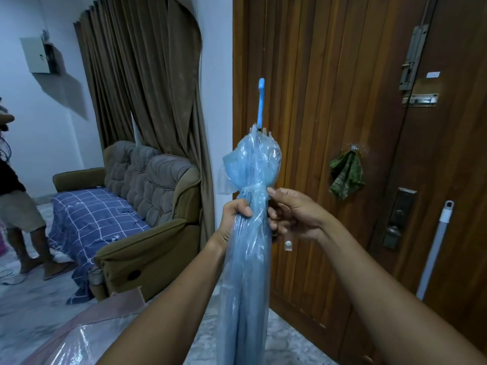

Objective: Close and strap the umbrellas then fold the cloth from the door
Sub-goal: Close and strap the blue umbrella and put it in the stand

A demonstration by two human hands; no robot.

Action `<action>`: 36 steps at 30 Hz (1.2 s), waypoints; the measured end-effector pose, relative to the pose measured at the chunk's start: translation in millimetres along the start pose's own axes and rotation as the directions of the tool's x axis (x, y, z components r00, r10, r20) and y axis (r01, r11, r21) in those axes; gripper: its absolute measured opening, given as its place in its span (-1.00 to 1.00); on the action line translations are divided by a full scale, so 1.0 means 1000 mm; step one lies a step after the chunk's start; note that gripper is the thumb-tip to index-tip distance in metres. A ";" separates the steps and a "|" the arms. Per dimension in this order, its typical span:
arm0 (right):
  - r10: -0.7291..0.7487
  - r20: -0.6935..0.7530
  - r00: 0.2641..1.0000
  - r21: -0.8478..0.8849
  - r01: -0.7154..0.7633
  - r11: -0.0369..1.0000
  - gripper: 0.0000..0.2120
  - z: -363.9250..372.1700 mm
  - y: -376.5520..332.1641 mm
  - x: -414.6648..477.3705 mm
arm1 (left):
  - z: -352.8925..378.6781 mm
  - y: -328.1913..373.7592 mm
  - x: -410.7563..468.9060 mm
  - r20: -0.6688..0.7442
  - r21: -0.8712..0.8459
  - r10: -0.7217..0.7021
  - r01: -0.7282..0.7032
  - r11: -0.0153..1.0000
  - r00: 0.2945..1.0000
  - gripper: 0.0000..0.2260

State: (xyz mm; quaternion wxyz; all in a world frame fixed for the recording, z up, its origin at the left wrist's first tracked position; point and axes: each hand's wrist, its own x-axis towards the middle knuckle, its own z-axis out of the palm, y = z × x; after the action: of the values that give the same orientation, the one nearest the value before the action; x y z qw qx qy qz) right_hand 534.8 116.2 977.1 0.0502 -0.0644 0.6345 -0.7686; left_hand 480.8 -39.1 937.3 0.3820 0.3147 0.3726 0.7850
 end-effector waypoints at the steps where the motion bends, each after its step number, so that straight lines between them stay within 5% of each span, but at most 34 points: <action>1: 0.009 0.023 1.000 0.004 -0.009 1.000 -0.77 -0.001 0.001 0.002 | -0.001 0.001 0.000 0.047 -0.017 -0.016 0.017 1.000 0.999 -0.58; 4: -0.025 -0.042 0.999 0.070 0.028 0.997 -0.77 0.002 0.003 0.005 | -0.004 0.003 -0.002 0.097 0.042 -0.104 0.100 0.994 0.990 -0.44; 6: -0.103 -0.226 0.969 0.014 0.109 0.994 -0.77 0.003 0.002 0.008 | -0.010 0.004 -0.003 -0.060 0.171 -0.109 0.117 0.978 0.992 -0.46; 9: -0.271 -0.461 0.845 -0.198 0.200 0.960 -0.79 0.002 0.001 0.012 | -0.018 0.003 -0.007 -0.382 0.514 0.035 0.181 0.839 0.924 -0.48; 11: -0.336 -0.550 0.764 -0.327 0.173 0.929 -0.78 0.003 0.004 0.015 | -0.023 -0.007 -0.005 -0.492 0.641 0.263 0.141 0.754 0.830 -0.61; 13: -0.391 -0.613 0.686 -0.420 0.137 0.897 -0.74 0.006 0.010 0.020 | -0.015 -0.017 -0.003 -0.439 0.702 0.378 0.049 0.711 0.815 -0.91; 15: -0.443 -0.645 0.623 -0.475 0.127 0.871 -0.73 0.010 0.015 0.024 | -0.004 -0.026 0.002 -0.343 0.719 0.359 -0.003 0.695 0.868 -0.73; 17: -0.453 -0.625 0.636 -0.489 0.134 0.862 -0.74 0.017 0.016 0.026 | 0.000 -0.034 0.009 -0.290 0.761 0.416 -0.057 0.647 0.862 -0.48; 22: -0.454 -0.360 0.815 -0.545 0.212 0.811 -0.84 0.031 0.001 0.011 | -0.006 -0.036 0.022 -0.441 0.836 0.683 -0.009 0.548 0.582 -0.36; 27: -0.482 -0.292 0.826 -0.534 0.278 0.799 -0.88 0.016 -0.017 -0.005 | -0.008 -0.005 0.024 -0.396 0.738 0.553 -0.105 0.667 0.733 -0.45; 32: -0.540 -0.378 0.752 -0.581 0.262 0.771 -0.87 0.012 -0.013 -0.007 | 0.011 0.000 0.016 -0.486 0.581 0.406 -0.062 0.812 0.774 -0.58; 36: -0.691 -0.402 0.601 -0.812 0.114 0.572 -0.84 0.019 -0.006 -0.009 | 0.014 0.004 0.013 -0.541 0.545 0.395 -0.048 0.837 0.743 -0.67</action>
State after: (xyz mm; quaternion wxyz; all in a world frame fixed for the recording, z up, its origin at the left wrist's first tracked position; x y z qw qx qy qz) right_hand 546.3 100.6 986.0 -0.4115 0.0548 0.8129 -0.4086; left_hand 483.9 -25.3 950.7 0.0394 0.1621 0.6263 0.7615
